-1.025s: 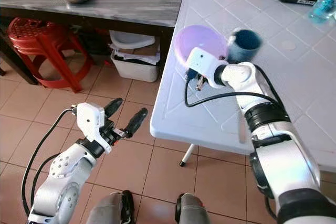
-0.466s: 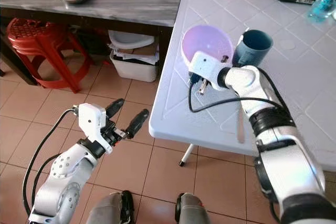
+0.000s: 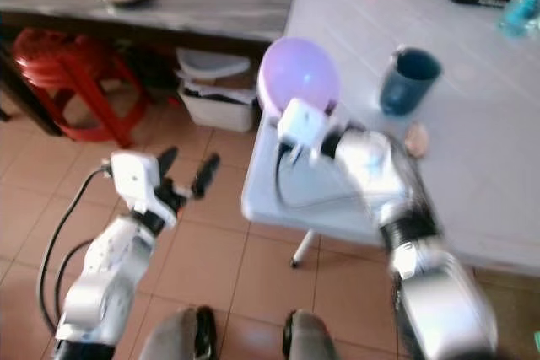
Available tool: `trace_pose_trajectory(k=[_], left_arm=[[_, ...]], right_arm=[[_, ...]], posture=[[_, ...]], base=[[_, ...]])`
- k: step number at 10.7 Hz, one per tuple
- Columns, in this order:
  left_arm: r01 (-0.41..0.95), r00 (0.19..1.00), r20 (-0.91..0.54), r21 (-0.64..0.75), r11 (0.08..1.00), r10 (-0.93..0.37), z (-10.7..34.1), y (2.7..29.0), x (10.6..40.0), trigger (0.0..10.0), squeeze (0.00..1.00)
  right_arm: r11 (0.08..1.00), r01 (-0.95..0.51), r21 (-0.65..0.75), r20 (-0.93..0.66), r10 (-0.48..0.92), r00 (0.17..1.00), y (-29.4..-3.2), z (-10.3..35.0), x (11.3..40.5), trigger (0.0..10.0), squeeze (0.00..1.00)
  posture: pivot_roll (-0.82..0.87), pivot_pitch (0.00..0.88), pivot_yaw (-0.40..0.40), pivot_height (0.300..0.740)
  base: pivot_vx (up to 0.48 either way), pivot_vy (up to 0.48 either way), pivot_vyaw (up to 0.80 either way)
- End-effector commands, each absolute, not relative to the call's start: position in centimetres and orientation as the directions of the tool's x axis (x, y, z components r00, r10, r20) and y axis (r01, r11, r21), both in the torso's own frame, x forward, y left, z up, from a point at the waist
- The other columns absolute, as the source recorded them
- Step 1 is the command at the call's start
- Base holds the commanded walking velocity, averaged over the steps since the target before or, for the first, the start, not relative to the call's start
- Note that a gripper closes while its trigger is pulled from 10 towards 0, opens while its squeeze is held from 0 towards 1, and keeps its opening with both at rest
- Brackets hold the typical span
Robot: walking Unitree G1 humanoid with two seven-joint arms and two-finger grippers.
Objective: Setting the table
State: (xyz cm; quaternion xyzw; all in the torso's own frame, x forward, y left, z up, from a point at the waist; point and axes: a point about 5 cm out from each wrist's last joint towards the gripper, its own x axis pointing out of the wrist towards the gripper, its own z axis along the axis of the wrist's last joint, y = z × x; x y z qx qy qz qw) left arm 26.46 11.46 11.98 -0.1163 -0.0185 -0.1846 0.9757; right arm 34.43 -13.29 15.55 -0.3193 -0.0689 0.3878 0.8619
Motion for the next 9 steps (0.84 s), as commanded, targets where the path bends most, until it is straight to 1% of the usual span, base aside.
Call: trace_pose_trajectory(k=[1,3,4,5,6,7,8,9], left_arm=[[0.325,0.946,0.058,-0.207,0.923,-0.32,11.5,12.3,26.6,10.0,0.0],[0.296,0.955,0.089,-0.232,0.926,-0.283,12.0,12.7,27.1,10.0,0.0],[0.231,0.972,0.096,-0.213,0.95,-0.215,12.1,13.5,27.6,10.0,0.0],[0.147,0.986,0.096,-0.131,0.98,-0.135,12.2,14.4,28.0,10.0,0.0],[0.155,0.985,0.094,-0.128,0.98,-0.143,12.1,14.6,28.1,10.0,0.0],[0.204,0.975,0.115,-0.125,0.971,-0.19,12.4,14.1,28.1,10.0,0.0],[0.209,0.972,0.138,-0.127,0.97,-0.191,12.9,13.8,28.5,10.0,0.0],[0.203,0.971,0.15,-0.118,0.972,-0.184,13.1,13.7,28.8,10.0,0.0]], right_arm=[[0.564,-0.578,-0.589,-0.033,0.698,0.715,-13.3,16.1,34.1,10.0,0.0],[0.733,-0.504,-0.456,0.113,0.61,0.785,-14.6,16.5,33.0,10.0,0.0],[0.803,-0.425,-0.418,0.148,0.522,0.84,-15.7,16.3,32.4,10.0,0.0],[0.86,-0.361,-0.362,0.157,0.437,0.886,-16.7,15.7,31.8,10.0,0.0],[0.908,-0.297,-0.296,0.182,0.359,0.916,-17.2,15.3,30.7,10.0,0.0],[0.918,-0.277,-0.284,0.168,0.332,0.928,-16.8,15.0,30.2,10.0,0.0],[0.932,-0.271,-0.239,0.166,0.315,0.935,-15.8,14.8,29.8,10.0,0.0],[0.932,-0.265,-0.249,0.166,0.311,0.936,-14.8,14.9,29.6,10.0,0.0]], posture=[[-0.07,0.144,0.018,0.74],[-0.07,0.133,0.001,0.74],[-0.07,0.126,0.001,0.74],[-0.07,0.124,0.004,0.74],[-0.07,0.122,0.012,0.74],[-0.08,0.113,0.023,0.74],[-0.08,0.107,0.029,0.74],[-0.08,0.105,0.03,0.74]], base=[[0.0,0.48,0.0],[0.0,0.48,0.0],[0.0,0.48,0.0],[0.0,0.48,0.0],[0.0,0.48,0.0],[0.0,0.428,0.0],[0.296,0.379,0.0],[0.36,0.315,0.0]])
